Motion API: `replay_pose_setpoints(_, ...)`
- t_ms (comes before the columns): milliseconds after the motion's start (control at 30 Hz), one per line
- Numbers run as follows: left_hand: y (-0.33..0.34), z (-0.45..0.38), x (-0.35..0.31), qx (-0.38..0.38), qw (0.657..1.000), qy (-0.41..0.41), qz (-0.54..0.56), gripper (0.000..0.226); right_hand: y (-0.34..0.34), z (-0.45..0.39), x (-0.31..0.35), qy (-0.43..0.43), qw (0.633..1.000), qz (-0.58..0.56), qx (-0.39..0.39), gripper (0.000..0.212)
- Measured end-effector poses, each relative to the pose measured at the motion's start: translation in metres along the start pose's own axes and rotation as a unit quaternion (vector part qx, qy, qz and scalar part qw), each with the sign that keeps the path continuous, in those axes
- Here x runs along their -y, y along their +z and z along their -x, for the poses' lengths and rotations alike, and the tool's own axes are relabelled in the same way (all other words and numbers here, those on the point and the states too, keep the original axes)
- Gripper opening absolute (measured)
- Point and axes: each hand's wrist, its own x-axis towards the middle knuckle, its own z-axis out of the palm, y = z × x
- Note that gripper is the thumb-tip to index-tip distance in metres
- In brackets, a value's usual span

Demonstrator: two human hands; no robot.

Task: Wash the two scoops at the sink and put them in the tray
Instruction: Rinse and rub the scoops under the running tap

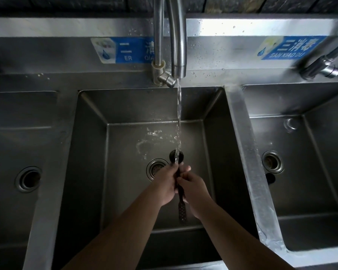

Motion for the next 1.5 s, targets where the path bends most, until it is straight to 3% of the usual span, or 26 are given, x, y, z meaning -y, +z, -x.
replay_pose_setpoints(133, 0.006, 0.005, -0.005, -0.030, 0.998, 0.022, -0.043, 0.029, 0.002, -0.005, 0.016, 0.001, 0.997, -0.071, 0.003, 0.029)
replay_pose_setpoints(367, 0.021, 0.010, -0.049, -0.010, 0.995, 0.099, 0.010, 0.030, 0.009, -0.011, 0.066, -0.025, 0.994, -0.109, 0.019, 0.015)
replay_pose_setpoints(600, 0.048, 0.023, -0.108, 0.019, 0.986, 0.165, -0.020, 0.032, 0.013, -0.007, 0.123, -0.093, 0.985, -0.142, 0.039, 0.014)
replay_pose_setpoints(733, 0.061, 0.035, -0.132, 0.056, 0.979, 0.198, -0.016, 0.029, 0.019, -0.004, 0.146, -0.132, 0.973, -0.180, 0.062, 0.028)
replay_pose_setpoints(867, 0.065, 0.040, -0.139, 0.073, 0.972, 0.223, -0.012, 0.031, 0.020, 0.002, 0.153, -0.163, 0.963, -0.198, 0.083, 0.021)
replay_pose_setpoints(1033, 0.053, 0.038, -0.119, 0.057, 0.978, 0.196, -0.030, 0.026, 0.016, 0.009, 0.129, -0.150, 0.967, -0.194, 0.074, 0.016)
replay_pose_setpoints(1133, 0.039, 0.035, -0.092, 0.028, 0.981, 0.177, -0.076, 0.017, 0.010, 0.016, 0.097, -0.149, 0.978, -0.136, 0.056, 0.014)
replay_pose_setpoints(1333, 0.016, 0.040, -0.040, 0.008, 0.983, 0.117, -0.139, 0.012, 0.005, 0.027, 0.036, -0.032, 0.985, -0.156, 0.063, 0.020)
replay_pose_setpoints(1500, 0.004, 0.047, -0.006, -0.011, 0.992, 0.064, -0.108, 0.022, 0.001, 0.033, 0.003, 0.037, 0.975, -0.208, 0.069, 0.022)
